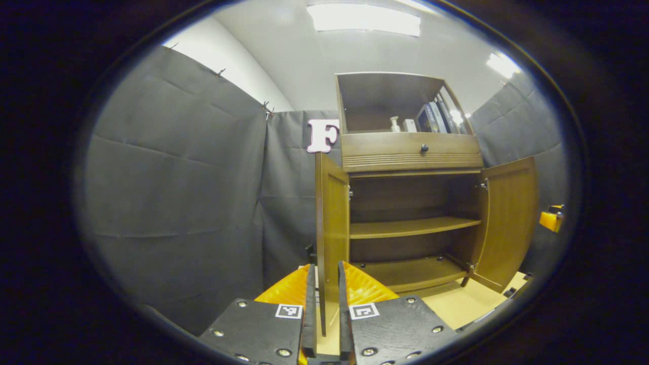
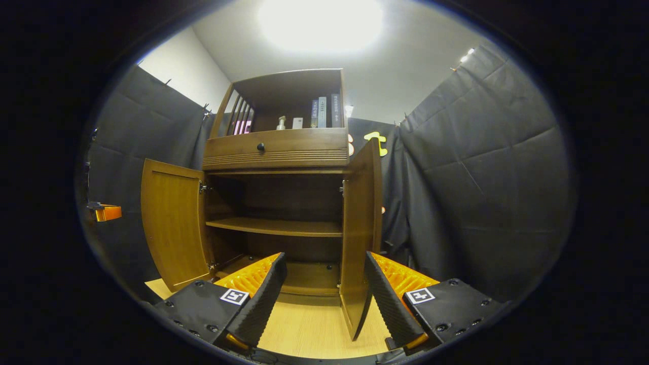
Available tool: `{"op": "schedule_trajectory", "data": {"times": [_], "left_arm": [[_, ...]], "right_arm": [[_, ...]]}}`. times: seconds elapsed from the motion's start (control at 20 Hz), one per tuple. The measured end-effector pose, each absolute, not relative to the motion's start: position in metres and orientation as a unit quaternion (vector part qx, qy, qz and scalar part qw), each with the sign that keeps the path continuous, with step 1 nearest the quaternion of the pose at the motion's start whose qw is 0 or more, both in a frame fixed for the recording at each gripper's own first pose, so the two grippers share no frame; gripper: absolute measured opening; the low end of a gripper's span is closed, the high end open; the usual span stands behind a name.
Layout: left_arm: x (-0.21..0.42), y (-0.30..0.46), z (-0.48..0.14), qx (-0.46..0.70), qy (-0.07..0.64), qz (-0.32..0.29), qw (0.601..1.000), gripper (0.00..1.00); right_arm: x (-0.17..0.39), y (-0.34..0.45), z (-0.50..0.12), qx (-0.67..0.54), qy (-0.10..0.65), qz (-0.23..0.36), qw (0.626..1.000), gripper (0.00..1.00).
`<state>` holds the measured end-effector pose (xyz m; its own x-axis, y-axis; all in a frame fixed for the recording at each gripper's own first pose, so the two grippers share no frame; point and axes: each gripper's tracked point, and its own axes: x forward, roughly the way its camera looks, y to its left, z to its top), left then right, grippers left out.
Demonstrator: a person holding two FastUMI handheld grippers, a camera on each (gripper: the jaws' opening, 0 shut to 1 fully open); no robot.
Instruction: Open the right door of the double-door shoe cabinet with the right hand, and open the left door with the left hand.
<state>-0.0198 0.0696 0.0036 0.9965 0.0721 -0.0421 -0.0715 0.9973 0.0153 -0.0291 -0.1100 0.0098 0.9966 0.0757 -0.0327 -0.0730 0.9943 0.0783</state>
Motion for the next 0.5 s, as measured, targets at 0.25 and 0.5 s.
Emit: {"op": "schedule_trajectory", "data": {"times": [0.25, 0.5], "left_arm": [[-0.027, 0.064, 0.003, 0.0, 0.025, 0.034, 0.999, 0.19], [-0.029, 0.058, 0.003, 0.006, 0.025, 0.017, 1.0, 0.3]], "right_arm": [[-0.042, -0.127, 0.003, 0.033, 0.025, 0.027, 0.999, 0.92], [-0.046, -0.135, -0.002, 0.027, 0.032, 0.027, 0.999, 0.96]]}}
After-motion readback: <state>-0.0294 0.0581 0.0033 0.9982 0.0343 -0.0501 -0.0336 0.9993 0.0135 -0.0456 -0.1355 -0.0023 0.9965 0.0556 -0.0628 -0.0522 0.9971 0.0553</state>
